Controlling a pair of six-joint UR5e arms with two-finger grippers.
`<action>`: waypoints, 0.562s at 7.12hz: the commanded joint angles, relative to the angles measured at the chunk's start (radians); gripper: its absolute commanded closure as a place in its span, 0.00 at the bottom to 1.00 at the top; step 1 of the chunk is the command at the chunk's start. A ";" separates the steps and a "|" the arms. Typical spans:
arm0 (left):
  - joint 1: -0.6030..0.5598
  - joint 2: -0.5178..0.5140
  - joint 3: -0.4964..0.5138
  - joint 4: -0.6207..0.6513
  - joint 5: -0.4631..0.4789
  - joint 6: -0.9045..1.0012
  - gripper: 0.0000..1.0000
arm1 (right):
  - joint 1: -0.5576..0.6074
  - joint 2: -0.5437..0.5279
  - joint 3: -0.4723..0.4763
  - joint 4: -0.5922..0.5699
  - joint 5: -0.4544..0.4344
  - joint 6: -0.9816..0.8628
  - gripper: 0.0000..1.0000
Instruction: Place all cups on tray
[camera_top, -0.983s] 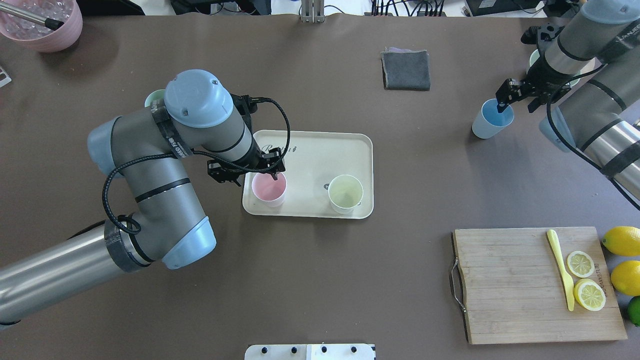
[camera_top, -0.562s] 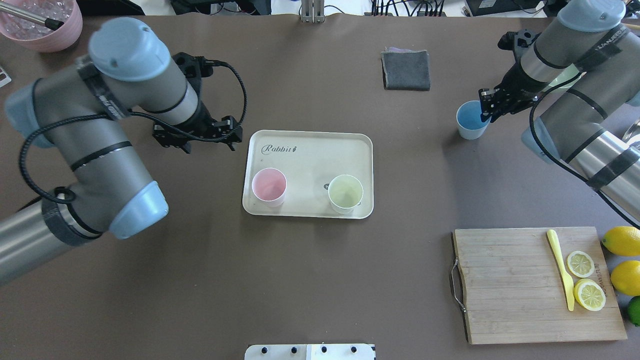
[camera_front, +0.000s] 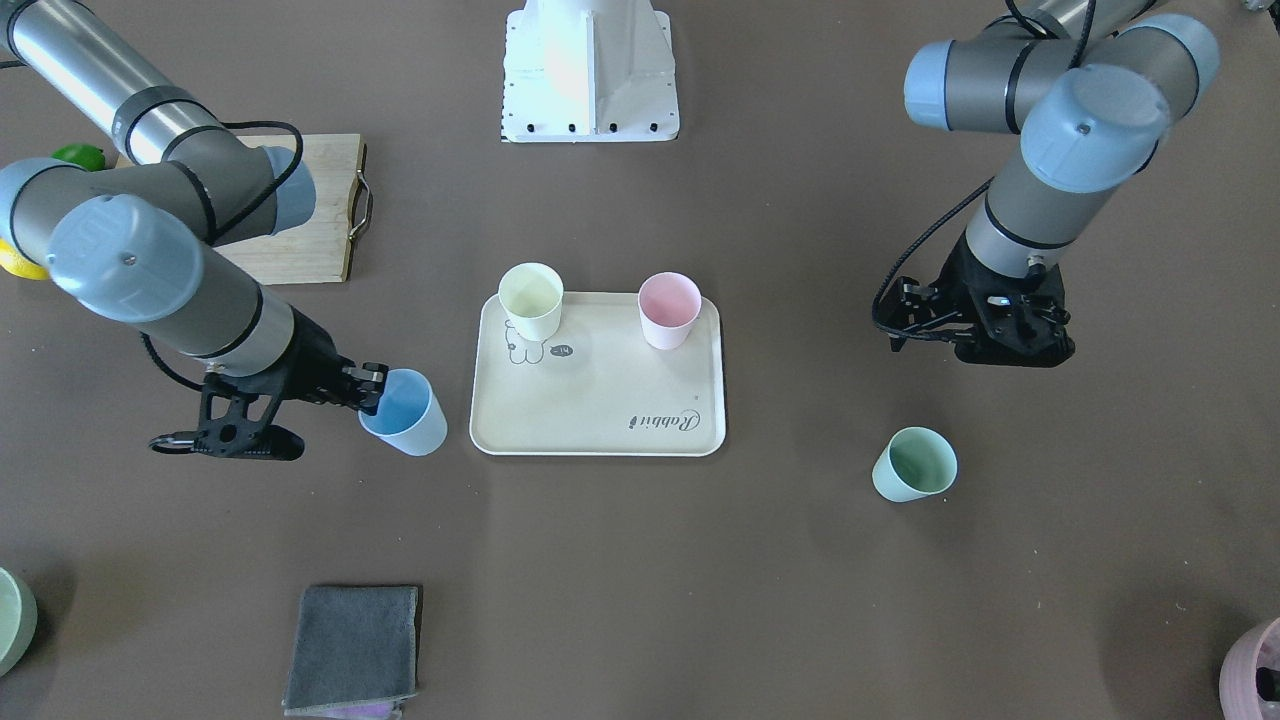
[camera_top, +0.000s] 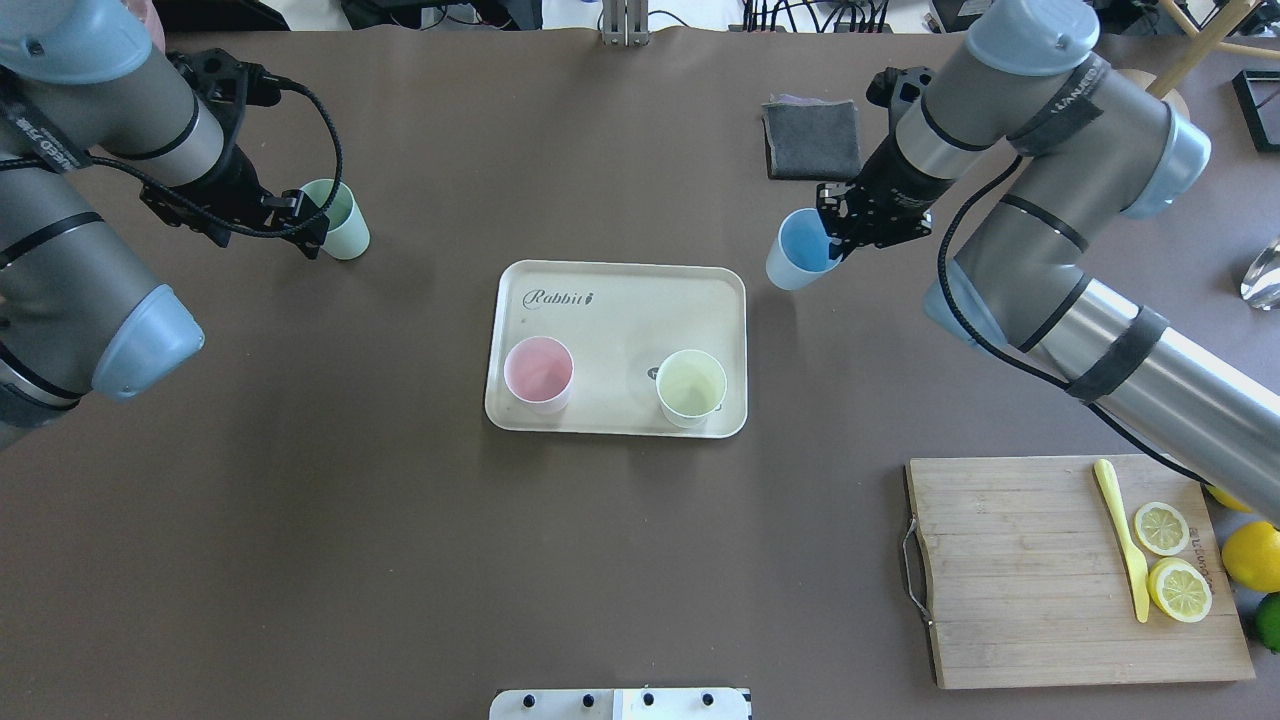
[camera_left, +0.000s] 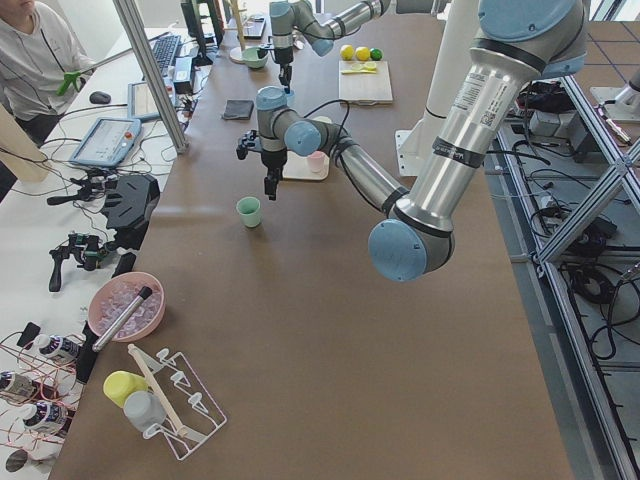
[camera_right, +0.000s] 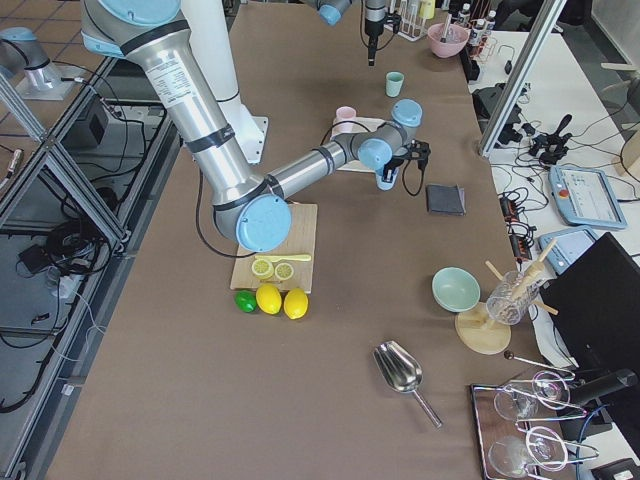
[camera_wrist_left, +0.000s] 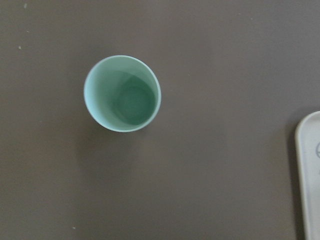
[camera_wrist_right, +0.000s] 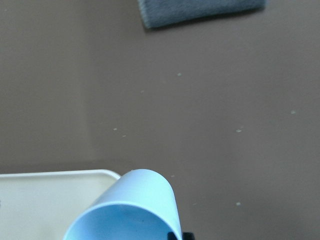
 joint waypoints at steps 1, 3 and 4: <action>-0.039 -0.044 0.161 -0.104 -0.031 0.022 0.03 | -0.087 0.091 -0.007 0.000 -0.045 0.143 1.00; -0.059 -0.107 0.254 -0.112 -0.034 0.025 0.03 | -0.159 0.114 -0.014 0.000 -0.118 0.191 1.00; -0.062 -0.159 0.327 -0.139 -0.039 0.021 0.03 | -0.167 0.114 -0.026 0.000 -0.140 0.189 1.00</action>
